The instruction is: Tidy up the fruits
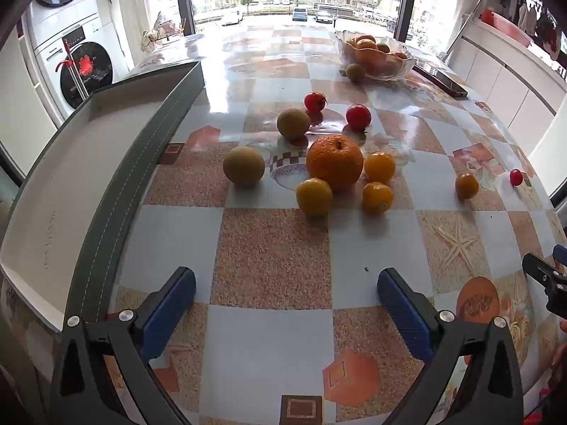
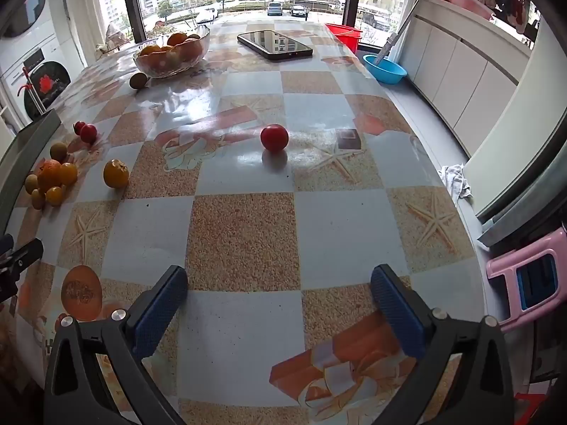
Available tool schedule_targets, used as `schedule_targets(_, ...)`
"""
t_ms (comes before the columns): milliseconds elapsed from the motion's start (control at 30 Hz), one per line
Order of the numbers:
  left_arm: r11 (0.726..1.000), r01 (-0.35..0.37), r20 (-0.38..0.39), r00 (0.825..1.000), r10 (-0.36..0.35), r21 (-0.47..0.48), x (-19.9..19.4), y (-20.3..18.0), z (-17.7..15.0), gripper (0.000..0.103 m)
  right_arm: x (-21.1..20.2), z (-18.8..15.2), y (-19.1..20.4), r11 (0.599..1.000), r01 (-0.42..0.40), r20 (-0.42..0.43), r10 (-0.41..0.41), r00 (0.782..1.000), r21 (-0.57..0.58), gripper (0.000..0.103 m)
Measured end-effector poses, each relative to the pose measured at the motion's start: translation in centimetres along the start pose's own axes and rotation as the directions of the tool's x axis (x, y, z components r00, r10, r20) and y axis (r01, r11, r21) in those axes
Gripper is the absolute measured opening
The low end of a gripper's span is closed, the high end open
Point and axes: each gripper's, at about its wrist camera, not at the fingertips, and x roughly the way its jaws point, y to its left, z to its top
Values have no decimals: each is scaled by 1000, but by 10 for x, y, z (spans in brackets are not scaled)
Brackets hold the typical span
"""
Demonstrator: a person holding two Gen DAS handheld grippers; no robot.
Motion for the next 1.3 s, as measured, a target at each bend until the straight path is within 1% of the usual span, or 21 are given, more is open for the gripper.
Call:
schedule_targets(100, 1000, -1, -5, 1000, 1, 6, 1, -2, 5, 103, -1, 1, 0, 1000, -5, -6, 5, 1000, 4, 103)
schedule_targets(233, 1000, 9, 10, 1000, -9, 10, 0, 3, -1, 103, 1, -4, 0, 1000, -3, 11, 3, 1000, 7, 103)
schedule_targets(400, 999, 19, -22, 1000, -18, 26, 5, 2, 4, 103, 0, -7, -3, 1000, 0, 9, 0, 1000, 6, 103)
schedule_targets(433, 999, 21, -26, 999, -20, 30, 6, 2, 5, 103, -2, 0, 0, 1000, 4, -2, -4, 1000, 3, 103)
schedule_targets(633, 999, 29, -30, 999, -28, 40, 8, 2, 6, 103, -2, -2, 1, 1000, 11, 17, -11, 1000, 13, 103)
schedule_targets(800, 999, 32, -6, 999, -32, 42, 9, 3, 2, 103, -2, -1, 1, 1000, 13, 15, -13, 1000, 15, 103)
schedule_targets(1167, 998, 34, 40, 999, -36, 46, -6, 15, -19, 103, -3, -5, 2, 1000, 16, 44, -16, 999, 16, 103)
schedule_targets(1200, 998, 33, 38, 999, -35, 45, -6, 15, -18, 103, -3, -6, 2, 1000, 17, 41, -18, 999, 16, 103)
schedule_targets(1300, 999, 31, 16, 999, -32, 41, -4, 15, -17, 103, -2, -1, 4, 999, 26, -5, -26, 1000, 34, 103)
